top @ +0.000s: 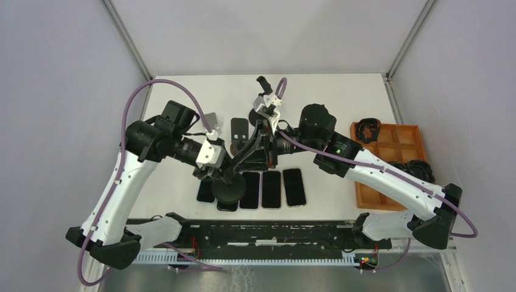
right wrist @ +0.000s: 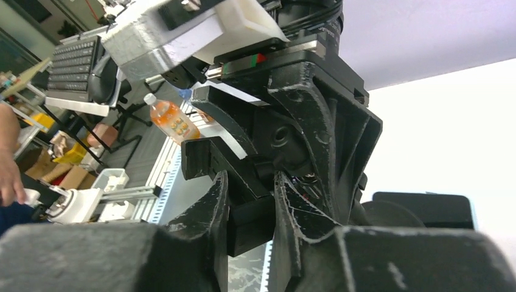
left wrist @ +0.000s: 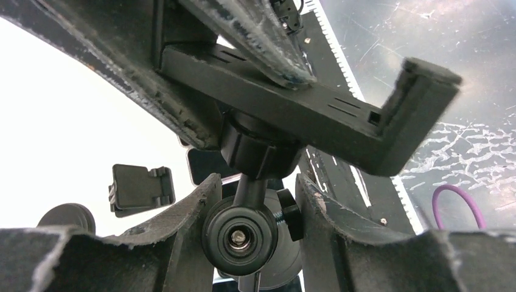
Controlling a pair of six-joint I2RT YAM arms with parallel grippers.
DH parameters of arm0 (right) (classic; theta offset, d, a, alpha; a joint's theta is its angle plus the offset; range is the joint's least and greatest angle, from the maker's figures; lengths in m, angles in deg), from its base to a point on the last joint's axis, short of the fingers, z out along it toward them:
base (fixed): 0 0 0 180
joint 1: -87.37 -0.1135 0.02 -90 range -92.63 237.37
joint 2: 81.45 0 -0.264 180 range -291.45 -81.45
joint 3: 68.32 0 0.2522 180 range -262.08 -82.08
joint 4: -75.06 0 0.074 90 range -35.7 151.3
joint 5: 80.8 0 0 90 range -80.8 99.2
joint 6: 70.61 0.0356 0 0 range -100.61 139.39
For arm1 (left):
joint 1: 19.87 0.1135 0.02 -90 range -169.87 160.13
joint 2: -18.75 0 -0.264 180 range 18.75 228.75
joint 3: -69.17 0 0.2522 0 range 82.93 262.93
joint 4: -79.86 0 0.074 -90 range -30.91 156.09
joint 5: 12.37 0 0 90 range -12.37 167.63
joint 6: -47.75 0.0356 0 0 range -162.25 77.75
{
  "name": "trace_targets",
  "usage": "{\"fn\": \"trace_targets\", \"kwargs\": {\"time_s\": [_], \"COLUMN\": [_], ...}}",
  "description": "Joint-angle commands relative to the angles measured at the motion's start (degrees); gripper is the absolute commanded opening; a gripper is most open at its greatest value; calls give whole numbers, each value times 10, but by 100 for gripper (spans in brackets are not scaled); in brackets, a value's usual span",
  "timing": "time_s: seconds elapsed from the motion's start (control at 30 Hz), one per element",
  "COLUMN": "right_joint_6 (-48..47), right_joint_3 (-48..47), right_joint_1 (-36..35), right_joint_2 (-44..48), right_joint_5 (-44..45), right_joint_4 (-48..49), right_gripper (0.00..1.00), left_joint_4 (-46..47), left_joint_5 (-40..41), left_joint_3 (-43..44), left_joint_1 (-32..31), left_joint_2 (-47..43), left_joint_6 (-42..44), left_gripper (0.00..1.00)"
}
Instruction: Remove the phone from the phone stand
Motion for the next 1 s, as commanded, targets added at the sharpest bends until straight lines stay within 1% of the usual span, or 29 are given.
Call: {"fn": "trace_targets", "kwargs": {"time_s": [0.0,0.07,0.1,0.13,0.17,0.3,0.47,0.57,0.67,0.77,0.87,0.97], "right_joint_6": [-31,-34,-29,-22,-13,23,20,21,36,3,-39,-61], "right_joint_3": [-42,-52,-52,-50,-47,-31,-34,-31,-14,2,41,88], "right_joint_1": [2,19,33,48,66,141,235,282,321,345,360,377], "right_joint_2": [14,22,28,34,42,77,102,102,96,88,85,77], "right_joint_5": [22,37,40,44,46,47,99,117,124,159,206,235], "right_joint_4": [-17,-26,-25,-23,-18,-3,-55,-62,-38,-37,14,109], "right_gripper": [0,0,0,0,0,0,0,0,0,0,0,0], "left_joint_4": [76,107,121,138,159,198,217,221,239,269,283,302], "left_joint_5": [-8,3,8,14,21,50,106,131,159,206,251,310], "left_joint_3": [8,7,6,3,-1,-13,-8,-8,-4,-5,-4,-17], "left_joint_1": [-2,-2,-2,-2,-2,-2,-2,-2,-2,-1,-1,0], "left_joint_2": [-9,-16,-21,-28,-35,-65,-69,-59,-51,-47,-34,-16], "left_joint_6": [-57,-96,-113,-131,-148,-183,-231,-267,-301,-345,-396,-454], "left_gripper": [42,58,71,95,99,100,100,100,100,100,100,100]}}
